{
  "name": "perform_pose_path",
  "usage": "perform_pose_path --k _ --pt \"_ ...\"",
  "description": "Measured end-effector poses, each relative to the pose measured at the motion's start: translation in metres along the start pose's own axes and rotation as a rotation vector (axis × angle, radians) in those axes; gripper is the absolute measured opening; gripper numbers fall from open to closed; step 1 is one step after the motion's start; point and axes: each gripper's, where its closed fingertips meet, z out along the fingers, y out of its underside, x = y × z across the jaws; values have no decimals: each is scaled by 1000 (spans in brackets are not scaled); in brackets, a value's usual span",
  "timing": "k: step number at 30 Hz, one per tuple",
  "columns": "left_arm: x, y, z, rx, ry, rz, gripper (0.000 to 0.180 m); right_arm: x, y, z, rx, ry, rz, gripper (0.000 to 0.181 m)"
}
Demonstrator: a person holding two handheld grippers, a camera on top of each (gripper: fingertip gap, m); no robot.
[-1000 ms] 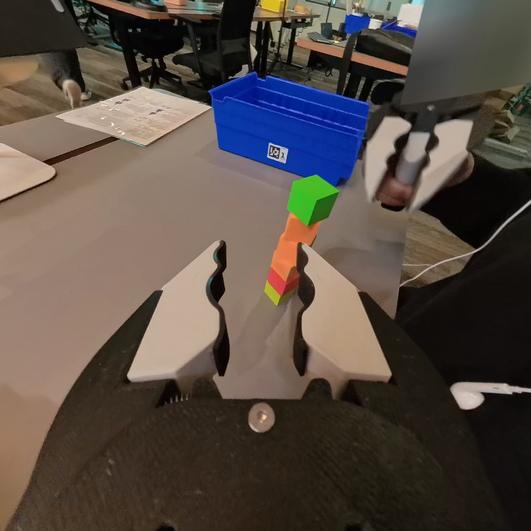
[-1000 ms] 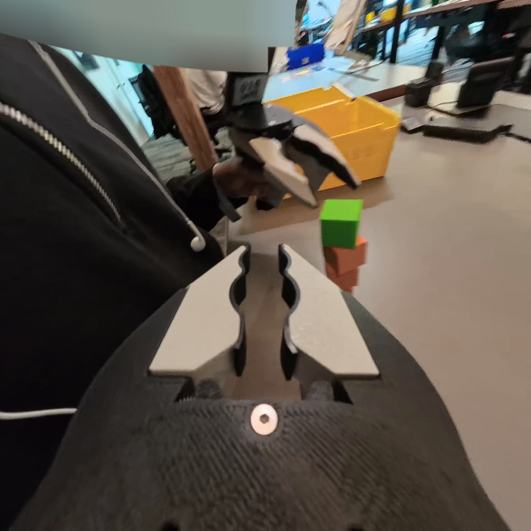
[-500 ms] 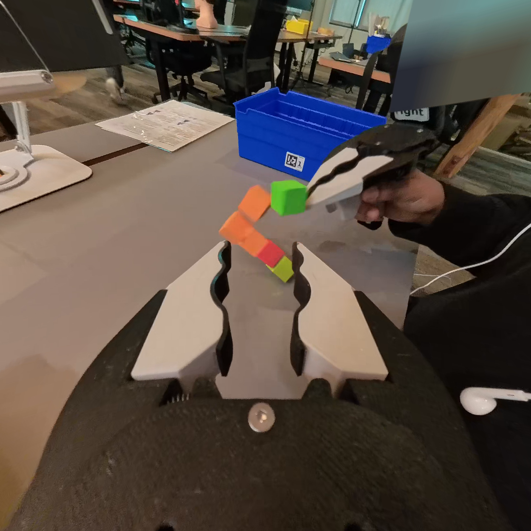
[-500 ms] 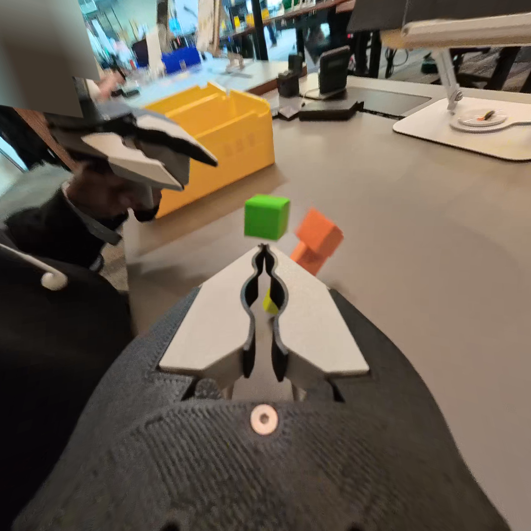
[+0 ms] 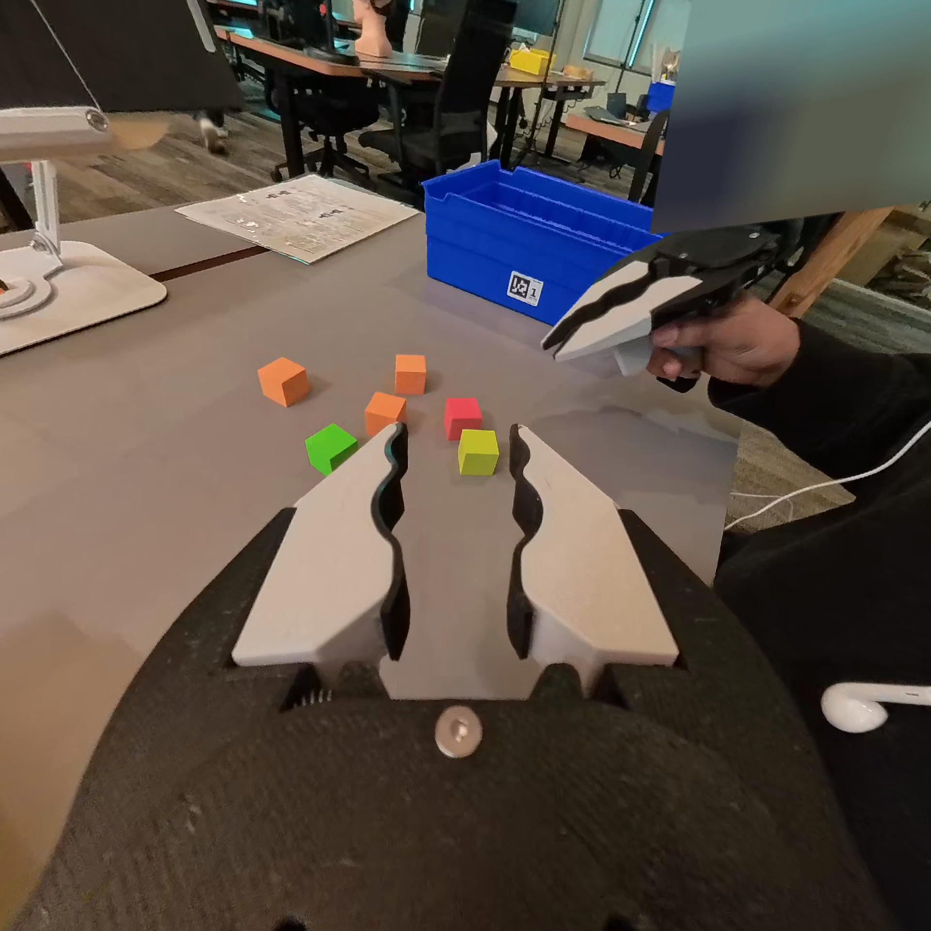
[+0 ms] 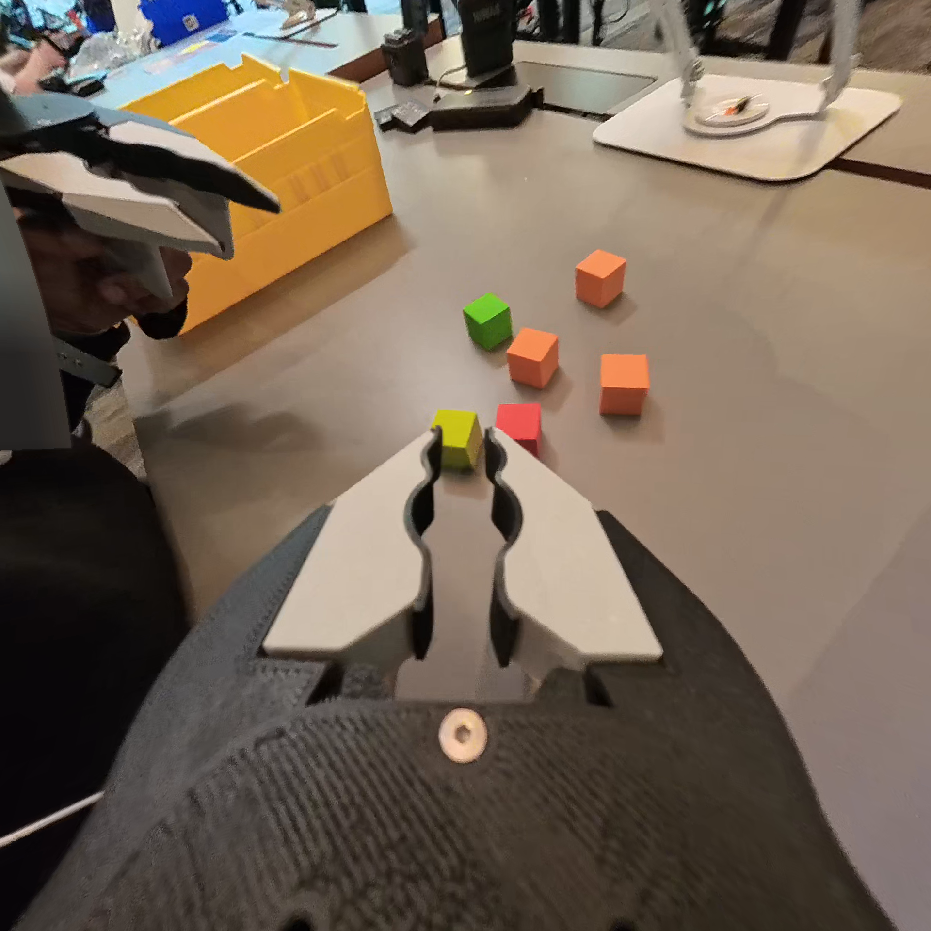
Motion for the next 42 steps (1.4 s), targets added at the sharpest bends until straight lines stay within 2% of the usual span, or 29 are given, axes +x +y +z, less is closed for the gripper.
perform_pose_path --k 3,11,16,21,26,33,35,36,37,42 --pt "0 2 1 -8 -5 -1 36 -14 8 18 -51 -58 -16 28" --pt "-1 6 10 -16 2 -29 36 -19 31 65 -176 -2 -144 41" --pt "-7 11 24 -28 -18 -57 37 -8 42 74 -254 74 -188 26" --pt "-9 13 41 -33 -26 -79 36 -13 23 54 -150 18 -151 26" --pt "-1 22 87 -86 -3 -138 36 26 10 11 -60 138 -79 26" --pt "2 60 151 -325 -67 55 44 49 6 -28 -5 241 -63 26" --pt "1 69 156 -381 -70 66 37 48 5 -31 2 243 -69 26" --pt "2 72 156 -399 -61 71 26 48 5 -31 5 240 -74 26" --pt "4 73 153 -402 -46 76 24 47 4 -31 6 235 -79 26" --pt "22 72 123 -392 54 155 23 37 3 -22 3 177 -117 26"
